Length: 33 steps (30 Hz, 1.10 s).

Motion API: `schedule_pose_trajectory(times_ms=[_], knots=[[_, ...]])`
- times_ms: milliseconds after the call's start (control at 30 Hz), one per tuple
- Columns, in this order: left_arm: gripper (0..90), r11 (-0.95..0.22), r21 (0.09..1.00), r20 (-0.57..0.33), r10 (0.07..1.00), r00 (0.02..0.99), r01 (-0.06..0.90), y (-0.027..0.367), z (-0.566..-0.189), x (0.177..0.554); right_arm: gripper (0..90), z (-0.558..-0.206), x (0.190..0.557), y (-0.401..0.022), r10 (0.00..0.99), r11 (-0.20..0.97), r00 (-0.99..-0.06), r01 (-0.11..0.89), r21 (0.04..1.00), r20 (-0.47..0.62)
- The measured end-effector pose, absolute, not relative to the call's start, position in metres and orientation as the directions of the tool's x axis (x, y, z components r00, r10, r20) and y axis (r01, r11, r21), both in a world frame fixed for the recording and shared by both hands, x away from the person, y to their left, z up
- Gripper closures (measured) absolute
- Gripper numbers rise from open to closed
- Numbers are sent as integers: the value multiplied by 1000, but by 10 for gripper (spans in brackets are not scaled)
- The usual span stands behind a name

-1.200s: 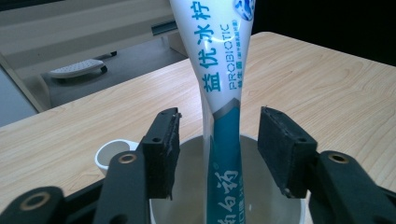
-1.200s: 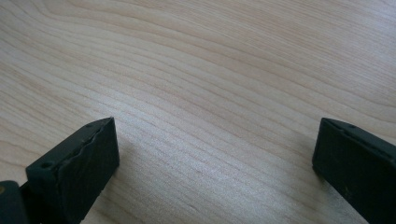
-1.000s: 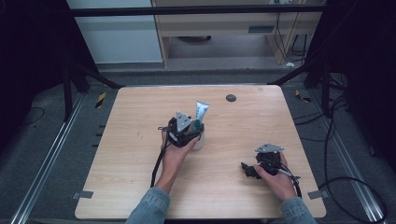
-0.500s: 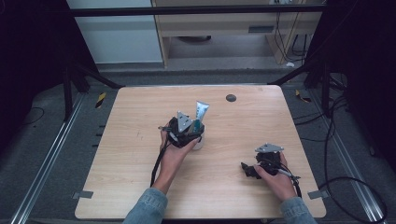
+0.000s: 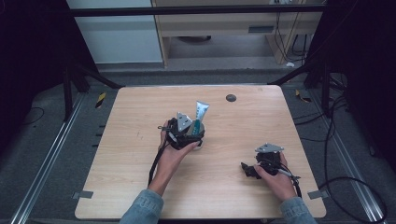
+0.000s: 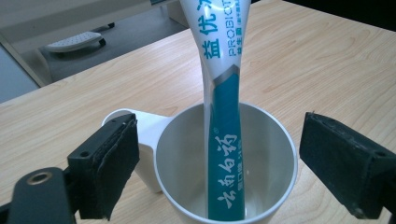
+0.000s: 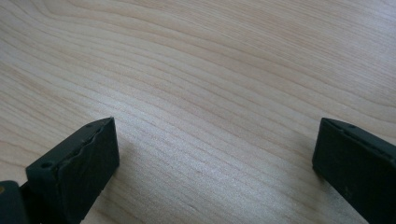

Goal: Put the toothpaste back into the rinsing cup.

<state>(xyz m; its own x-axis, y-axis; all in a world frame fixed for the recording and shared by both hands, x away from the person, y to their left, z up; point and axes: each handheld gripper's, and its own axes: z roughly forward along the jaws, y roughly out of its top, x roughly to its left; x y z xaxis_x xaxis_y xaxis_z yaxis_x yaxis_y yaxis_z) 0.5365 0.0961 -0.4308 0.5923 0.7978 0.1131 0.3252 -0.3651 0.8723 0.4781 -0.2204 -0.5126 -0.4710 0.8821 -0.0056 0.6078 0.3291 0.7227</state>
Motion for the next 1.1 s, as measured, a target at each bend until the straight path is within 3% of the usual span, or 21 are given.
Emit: schedule_pose_trajectory(times_ms=[833,1033,1100], knots=[[54,-420,817,89,769,633,395,108,-414,512,8,-512,478,-220,881,331,-472,607,723,-8],[43,-424,795,79,783,617,435,121,-406,506,8,-512,478,-220,882,330,-472,607,723,-7],[41,-388,776,32,812,583,498,128,-405,509,8,-512,478,-220,882,330,-471,608,723,-7]])
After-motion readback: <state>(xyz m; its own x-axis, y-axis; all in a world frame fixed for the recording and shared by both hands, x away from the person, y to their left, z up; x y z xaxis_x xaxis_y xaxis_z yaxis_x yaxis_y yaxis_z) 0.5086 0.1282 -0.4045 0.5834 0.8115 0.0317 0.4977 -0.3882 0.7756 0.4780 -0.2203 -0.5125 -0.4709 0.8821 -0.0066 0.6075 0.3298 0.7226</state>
